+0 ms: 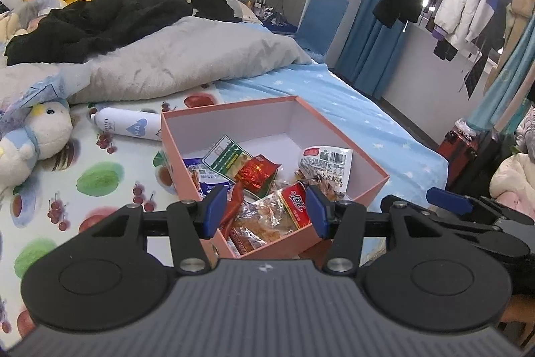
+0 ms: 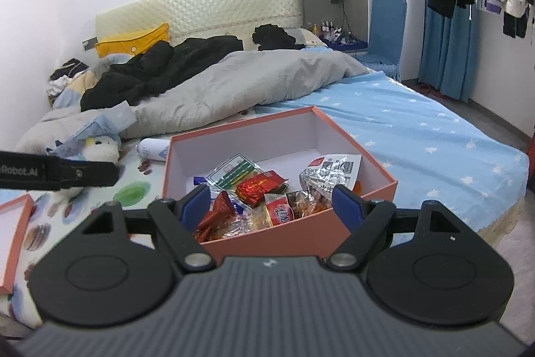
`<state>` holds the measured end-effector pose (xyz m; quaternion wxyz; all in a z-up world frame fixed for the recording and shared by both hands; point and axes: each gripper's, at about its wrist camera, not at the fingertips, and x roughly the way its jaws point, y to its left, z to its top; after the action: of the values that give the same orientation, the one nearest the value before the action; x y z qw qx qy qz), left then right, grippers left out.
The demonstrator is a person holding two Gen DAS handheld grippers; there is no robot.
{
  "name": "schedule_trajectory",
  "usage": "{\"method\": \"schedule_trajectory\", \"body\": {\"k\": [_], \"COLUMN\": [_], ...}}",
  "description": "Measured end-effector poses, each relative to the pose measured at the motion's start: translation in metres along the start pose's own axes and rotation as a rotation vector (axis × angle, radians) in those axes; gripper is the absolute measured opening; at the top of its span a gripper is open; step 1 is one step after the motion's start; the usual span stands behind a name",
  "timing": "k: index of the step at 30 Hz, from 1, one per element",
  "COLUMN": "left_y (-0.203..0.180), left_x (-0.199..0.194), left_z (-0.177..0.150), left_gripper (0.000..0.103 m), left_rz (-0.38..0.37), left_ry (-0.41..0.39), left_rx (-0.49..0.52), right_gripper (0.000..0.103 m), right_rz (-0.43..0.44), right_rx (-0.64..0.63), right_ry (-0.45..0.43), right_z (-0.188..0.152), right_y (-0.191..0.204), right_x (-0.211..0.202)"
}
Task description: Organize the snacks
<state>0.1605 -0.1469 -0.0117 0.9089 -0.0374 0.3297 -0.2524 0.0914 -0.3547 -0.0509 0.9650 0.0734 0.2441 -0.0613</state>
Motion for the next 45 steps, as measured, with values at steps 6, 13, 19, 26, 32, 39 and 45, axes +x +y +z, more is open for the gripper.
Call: {"method": "schedule_trajectory", "body": {"k": [6,13,19,26,32,39,45], "left_y": [0.001,0.002,0.004,0.008,0.008,0.007,0.010], "left_x": [0.000,0.003,0.002,0.001,0.000,-0.001,-0.003], "left_z": [0.000,-0.002,-0.002,-0.003,-0.003,-0.004,-0.003], "left_gripper": [0.058,0.068,0.091,0.099,0.100,0.101,0.102], "left_rz": [0.008,0.023,0.034,0.050,0.052,0.077,0.094], "left_ry": [0.005,0.016,0.010,0.014,0.011,0.013,0.008], "left_rx": [-0.003,-0.031,-0.026,-0.037,-0.034,-0.034,-0.037], "right_gripper": [0.081,0.081,0.081,0.081,0.082,0.082,0.082], "right_rz": [0.005,-0.002,-0.012,0.000,-0.008,-0.011,-0.005], "right_rx": [0.013,0.018,0.029,0.045,0.042,0.046,0.044], "right_ry": [0.009,0.009,-0.002,-0.001,0.006,0.004,-0.001], "right_z": [0.000,0.001,0.002,0.001,0.001,0.002,0.003], "right_y": [-0.002,-0.006,-0.008,-0.009,-0.009,-0.009,-0.009], "right_x": [0.002,0.003,0.004,0.004,0.006,0.006,0.004]}}
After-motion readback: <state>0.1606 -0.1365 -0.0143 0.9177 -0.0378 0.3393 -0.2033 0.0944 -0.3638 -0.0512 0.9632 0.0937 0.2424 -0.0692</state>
